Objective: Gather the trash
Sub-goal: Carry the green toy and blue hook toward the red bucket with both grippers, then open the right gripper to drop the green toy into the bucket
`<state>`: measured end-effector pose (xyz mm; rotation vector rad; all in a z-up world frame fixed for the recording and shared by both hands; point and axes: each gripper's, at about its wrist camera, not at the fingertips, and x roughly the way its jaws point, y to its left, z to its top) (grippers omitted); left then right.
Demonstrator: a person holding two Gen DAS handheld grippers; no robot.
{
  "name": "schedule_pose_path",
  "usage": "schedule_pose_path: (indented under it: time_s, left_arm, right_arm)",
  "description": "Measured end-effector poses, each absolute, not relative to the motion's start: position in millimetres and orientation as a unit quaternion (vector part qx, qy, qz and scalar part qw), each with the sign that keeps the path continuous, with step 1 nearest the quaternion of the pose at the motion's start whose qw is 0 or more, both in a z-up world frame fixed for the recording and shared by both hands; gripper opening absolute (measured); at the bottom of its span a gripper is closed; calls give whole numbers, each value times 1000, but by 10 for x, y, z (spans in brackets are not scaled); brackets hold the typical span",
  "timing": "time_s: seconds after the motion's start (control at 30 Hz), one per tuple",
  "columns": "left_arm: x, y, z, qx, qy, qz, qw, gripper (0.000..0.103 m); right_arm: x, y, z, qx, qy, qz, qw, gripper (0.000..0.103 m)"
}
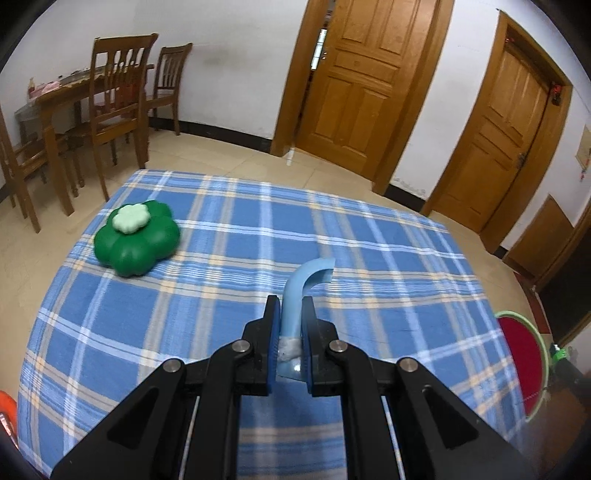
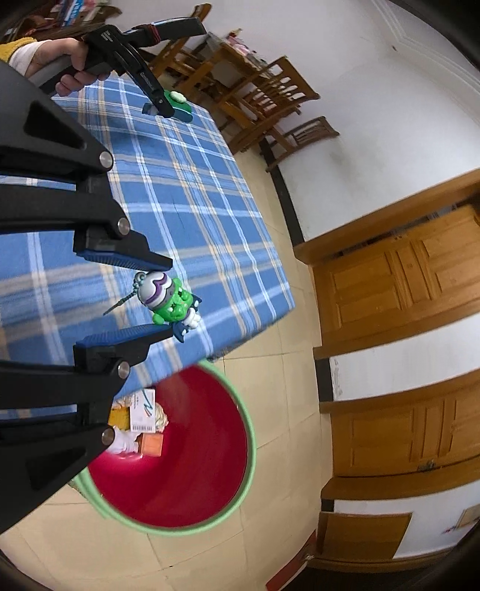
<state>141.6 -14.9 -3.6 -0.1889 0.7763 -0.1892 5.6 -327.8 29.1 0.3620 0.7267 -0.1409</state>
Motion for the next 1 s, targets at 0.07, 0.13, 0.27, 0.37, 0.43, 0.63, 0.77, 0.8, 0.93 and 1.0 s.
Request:
schedule_pose_path:
  time_s: [0.07,0.13,0.27,0.37,0.43,0.63,0.77,0.8,0.93,1.0]
  left_arm:
    - [1365,-230,20,-91,374,-101,917,10]
    - [1312,-320,80,-89,372,-113,917,10]
    - [1225,-484,166,-88,372,-136,914,10]
    - [1172,-618,224,-83,373,-153,911,10]
    - [1142,-717,252,-82,376,-166,908,10]
    - [1081,-961,304,-72,382,-191,901,10]
    - [1046,-1117,324,-67,388,-210,895,10]
    - [1038,-1162,325,-66,391,-214,893,10]
    - [1007,-1330,337,-56,397,-229,887,10]
    - [991,-1412,344,-51,400,-236,884,10]
  right_arm:
    - [-21,-3379,293,186,348,-76,916,32]
    - [-69,-3452,298,192,345,-81,915,32]
    - [-170,-3622,285,208,339,-92,913,32]
    - [-228,-3744,243,219,340,-102,909,32]
    - [-265,-3811,204,224,341,-110,906,32]
    - [-349,-4008,88,239,345,-133,898,32]
    - [-391,-4148,-15,248,349,-149,891,32]
    - [-401,-4178,-34,250,350,-151,890,32]
    - [-439,-4276,-109,261,353,-158,885,33]
    - [-456,-4313,-130,264,353,-162,883,34]
